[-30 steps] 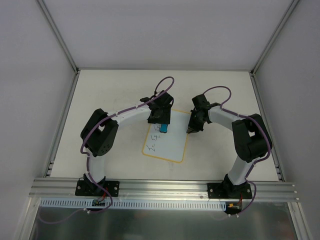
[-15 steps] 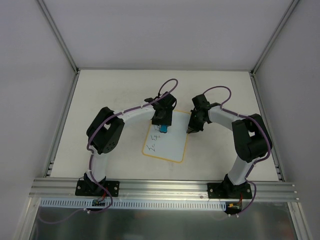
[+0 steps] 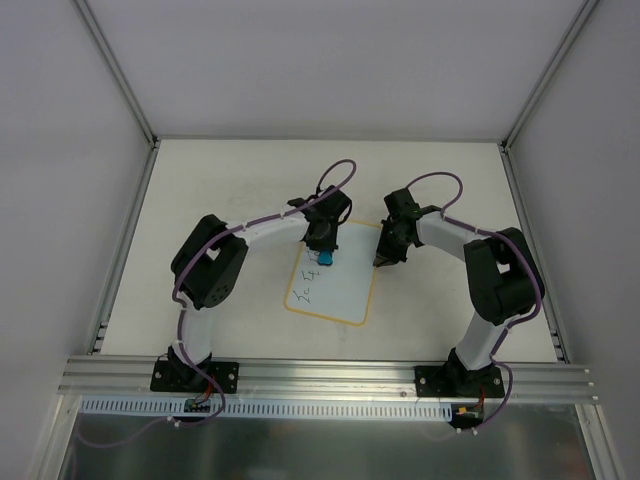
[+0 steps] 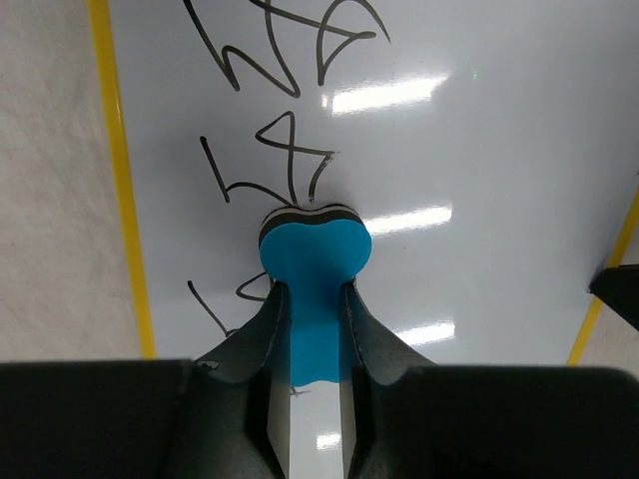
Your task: Erase the whiteboard
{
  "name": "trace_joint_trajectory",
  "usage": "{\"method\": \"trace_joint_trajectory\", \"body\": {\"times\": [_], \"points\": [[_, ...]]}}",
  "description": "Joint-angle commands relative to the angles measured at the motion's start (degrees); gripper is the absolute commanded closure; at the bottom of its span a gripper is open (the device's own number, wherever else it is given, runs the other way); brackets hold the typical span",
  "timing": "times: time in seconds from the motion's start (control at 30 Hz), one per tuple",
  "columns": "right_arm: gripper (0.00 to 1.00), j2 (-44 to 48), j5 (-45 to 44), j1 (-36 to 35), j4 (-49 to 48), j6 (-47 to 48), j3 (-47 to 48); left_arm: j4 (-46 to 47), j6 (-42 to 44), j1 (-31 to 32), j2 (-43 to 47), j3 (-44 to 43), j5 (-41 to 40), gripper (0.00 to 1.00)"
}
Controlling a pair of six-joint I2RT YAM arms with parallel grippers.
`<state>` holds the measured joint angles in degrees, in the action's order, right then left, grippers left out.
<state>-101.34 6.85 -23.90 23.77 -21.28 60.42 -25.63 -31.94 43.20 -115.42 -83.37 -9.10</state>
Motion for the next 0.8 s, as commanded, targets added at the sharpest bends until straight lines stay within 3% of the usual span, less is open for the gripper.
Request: {"method": "trace_joint_trajectory", "body": {"times": [0.0,0.23,0.37,0.77], "points": [[0.92,-3.07,-2.55,-0.09,2.60,0.89,-1.98,-3.55,2.67,0.57,3.34,4.44,-2.66,0.97],[0.92,-3.25,-3.69,-0.09,2.60,1.24,-1.80,-5.66,3.47,-2.15,9.50,15.15,-6.71,1.00],[0.92,-3.60,-3.51,-0.01,2.60,1.24,-1.80,-5.66,4.87,-3.21,10.03,16.14,-6.72,1.00],[0.93,-4.13,-3.25,-0.44,2.51,1.94,-0.31,-5.66,9.96,-2.34,-0.15,-0.11,-0.57,1.00]]}}
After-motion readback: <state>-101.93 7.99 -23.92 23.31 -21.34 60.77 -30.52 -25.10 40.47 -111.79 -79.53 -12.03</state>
